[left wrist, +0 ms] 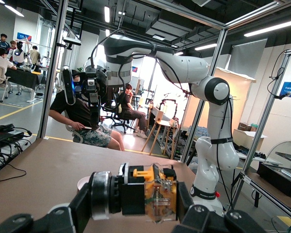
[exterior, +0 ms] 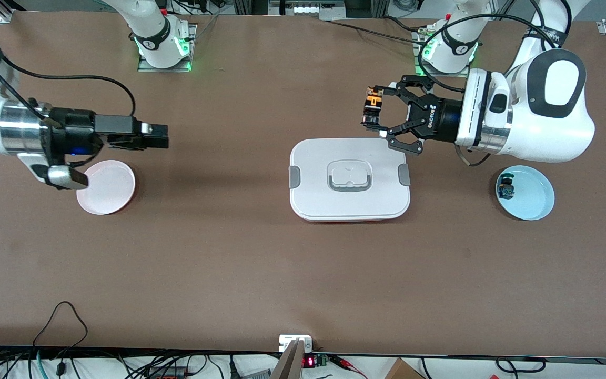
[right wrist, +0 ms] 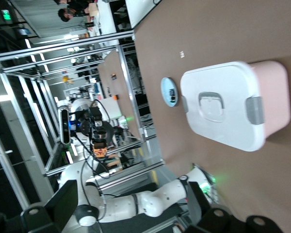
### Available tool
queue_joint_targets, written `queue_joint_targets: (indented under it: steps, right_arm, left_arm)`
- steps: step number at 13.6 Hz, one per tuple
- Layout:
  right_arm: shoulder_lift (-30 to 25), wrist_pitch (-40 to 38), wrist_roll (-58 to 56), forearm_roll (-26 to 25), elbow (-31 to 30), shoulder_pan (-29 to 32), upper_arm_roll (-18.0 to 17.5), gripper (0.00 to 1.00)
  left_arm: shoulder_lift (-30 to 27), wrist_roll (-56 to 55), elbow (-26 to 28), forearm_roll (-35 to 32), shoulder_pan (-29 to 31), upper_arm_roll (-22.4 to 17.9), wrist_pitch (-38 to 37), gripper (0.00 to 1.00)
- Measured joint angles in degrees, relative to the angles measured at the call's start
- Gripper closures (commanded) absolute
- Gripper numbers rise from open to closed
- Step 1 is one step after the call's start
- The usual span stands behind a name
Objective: Transfer orange switch to right arm and place
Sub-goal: 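Reach the right gripper toward the orange switch held by the left gripper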
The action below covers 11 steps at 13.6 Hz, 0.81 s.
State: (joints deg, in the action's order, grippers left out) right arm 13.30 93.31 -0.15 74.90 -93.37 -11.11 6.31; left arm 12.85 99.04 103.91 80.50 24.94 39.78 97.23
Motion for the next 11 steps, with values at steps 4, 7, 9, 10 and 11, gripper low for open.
queue_joint_targets:
  steps: [4, 7, 9, 10, 11]
  right_arm:
    - [1.94, 6.17, 0.04, 14.66, -4.81, -7.00, -0.18, 0.00]
    - [3.44, 10.22, 0.05, 22.38, -5.27, -12.87, -0.29, 0.00]
    - [3.82, 16.54, 0.03, 25.74, -5.24, -18.50, -0.38, 0.00]
    - [3.80, 20.28, 0.03, 27.25, -5.12, -21.23, -0.43, 0.00]
    - [3.82, 23.61, 0.08, 28.95, -4.96, -23.84, -0.47, 0.00]
  left_arm:
    - [0.00, 0.00, 0.01, 0.56, -0.04, 0.12, 0.09, 1.00]
    - [0.00, 0.00, 0.01, 0.56, -0.06, 0.19, 0.45, 1.00]
    - [0.00, 0.00, 0.02, 0.62, -0.07, 0.21, 0.50, 1.00]
    - [0.00, 0.00, 0.02, 0.65, -0.07, 0.21, 0.52, 1.00]
    - [0.00, 0.00, 0.02, 0.68, -0.07, 0.22, 0.53, 1.00]
